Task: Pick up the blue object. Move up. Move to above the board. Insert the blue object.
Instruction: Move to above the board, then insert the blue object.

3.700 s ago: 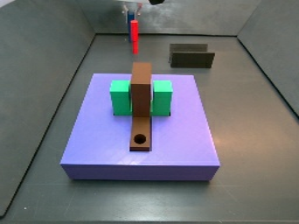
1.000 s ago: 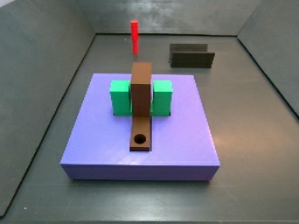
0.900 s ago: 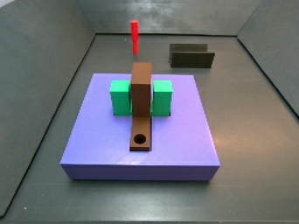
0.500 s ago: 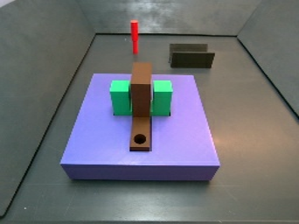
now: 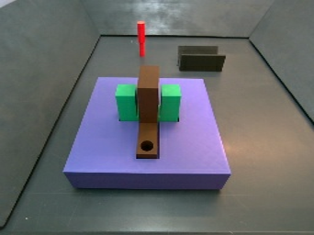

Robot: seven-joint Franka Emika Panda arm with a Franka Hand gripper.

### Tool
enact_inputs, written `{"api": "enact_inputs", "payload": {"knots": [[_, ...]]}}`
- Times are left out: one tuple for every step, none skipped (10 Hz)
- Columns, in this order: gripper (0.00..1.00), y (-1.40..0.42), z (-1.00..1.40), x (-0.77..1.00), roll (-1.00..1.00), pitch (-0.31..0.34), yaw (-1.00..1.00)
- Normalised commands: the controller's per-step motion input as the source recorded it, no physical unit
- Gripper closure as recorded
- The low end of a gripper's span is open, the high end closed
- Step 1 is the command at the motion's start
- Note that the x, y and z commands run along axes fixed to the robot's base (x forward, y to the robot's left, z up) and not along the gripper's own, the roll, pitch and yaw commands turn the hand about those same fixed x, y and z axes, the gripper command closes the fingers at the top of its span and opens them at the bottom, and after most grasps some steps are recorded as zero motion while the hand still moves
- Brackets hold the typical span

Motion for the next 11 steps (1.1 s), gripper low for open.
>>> {"api": "enact_inputs", "payload": {"knots": [[1.00,-0.24,0.04,0.12,0.04,0.128,0.01],[1.00,0.00,-0.04,0.01,-0.05,0.000,0.00],[1.00,0.00,-0.08,0.00,-0.09,0.000,0.00],[1.00,-0.20,-0.20,0.00,-0.14,-0.010,0.00],[1.00,-0.41,-0.20,0.00,-0.41,0.000,0.00],[1.00,-0.48,-0.07,0.00,-0.48,-0.007,0.00],[1.00,-0.65,-0.25,0.03,-0.39,0.000,0.00],[1.00,-0.80,-0.49,0.10,-0.21,-0.049,0.00],[1.00,-0.84,-0.51,0.09,-0.19,-0.063,0.00],[1.00,-0.93,-0.64,0.03,-0.11,-0.109,0.00],[1.00,-0.72,-0.82,0.05,0.00,-0.210,-0.07]]}}
